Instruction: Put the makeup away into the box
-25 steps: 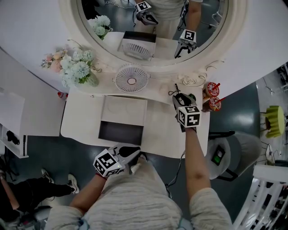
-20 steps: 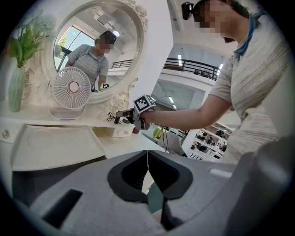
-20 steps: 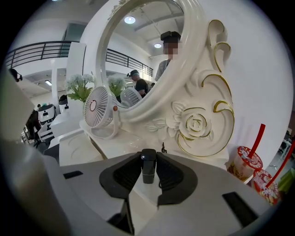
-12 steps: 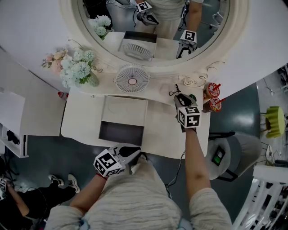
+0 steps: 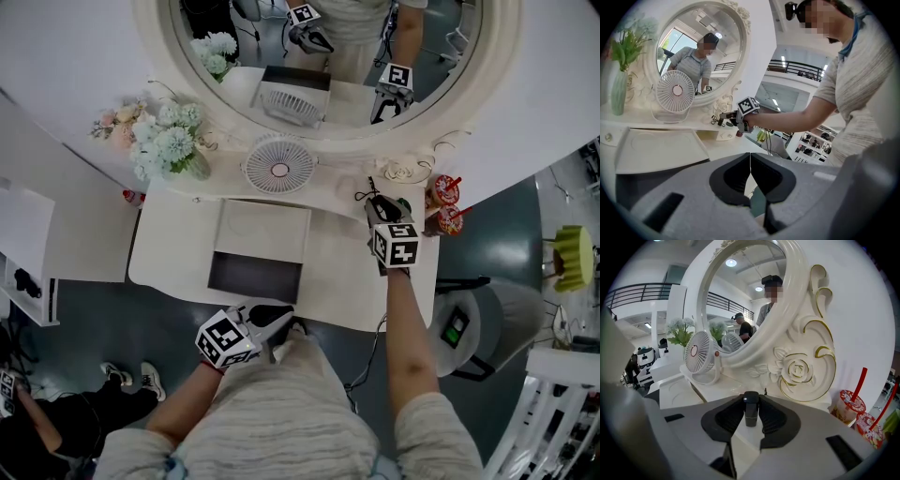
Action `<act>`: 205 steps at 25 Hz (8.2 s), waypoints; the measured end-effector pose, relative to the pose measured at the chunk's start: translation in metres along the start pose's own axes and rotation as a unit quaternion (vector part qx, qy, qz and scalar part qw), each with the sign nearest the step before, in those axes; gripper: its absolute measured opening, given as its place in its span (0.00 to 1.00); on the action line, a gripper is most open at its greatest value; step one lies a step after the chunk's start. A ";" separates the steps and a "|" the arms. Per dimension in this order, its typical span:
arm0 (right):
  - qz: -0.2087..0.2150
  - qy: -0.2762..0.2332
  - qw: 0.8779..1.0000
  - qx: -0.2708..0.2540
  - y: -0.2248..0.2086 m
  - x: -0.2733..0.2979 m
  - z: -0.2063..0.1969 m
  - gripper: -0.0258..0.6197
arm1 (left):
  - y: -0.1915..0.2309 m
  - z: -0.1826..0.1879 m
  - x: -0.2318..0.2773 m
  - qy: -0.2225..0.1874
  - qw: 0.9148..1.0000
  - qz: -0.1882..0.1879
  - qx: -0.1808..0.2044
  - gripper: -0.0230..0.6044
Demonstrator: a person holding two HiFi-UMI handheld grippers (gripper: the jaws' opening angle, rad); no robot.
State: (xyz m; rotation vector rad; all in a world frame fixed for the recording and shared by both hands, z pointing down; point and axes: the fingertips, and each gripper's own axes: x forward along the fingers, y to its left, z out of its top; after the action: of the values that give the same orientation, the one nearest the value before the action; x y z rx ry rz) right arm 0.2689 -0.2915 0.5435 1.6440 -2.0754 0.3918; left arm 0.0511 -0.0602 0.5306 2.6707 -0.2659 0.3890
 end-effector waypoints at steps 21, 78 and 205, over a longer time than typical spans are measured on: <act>0.075 -0.042 0.996 -0.012 0.074 -0.032 0.031 0.19 | -0.005 0.001 -0.007 -0.016 1.000 0.006 0.000 0.06; 0.315 0.180 0.896 -0.256 0.298 -0.028 -0.105 0.19 | 0.003 -0.019 -0.032 -0.030 0.999 0.027 -0.022 0.06; 0.260 0.028 0.965 -0.001 0.246 -0.176 -0.077 0.05 | -0.049 -0.014 -0.014 -0.004 0.999 0.017 0.028 0.06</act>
State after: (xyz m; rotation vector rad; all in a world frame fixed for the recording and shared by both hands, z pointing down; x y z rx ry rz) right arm 0.0757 -0.0464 0.5335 1.0492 -2.4436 0.5929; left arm 0.0467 -0.0087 0.5192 2.7256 -0.3082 0.4012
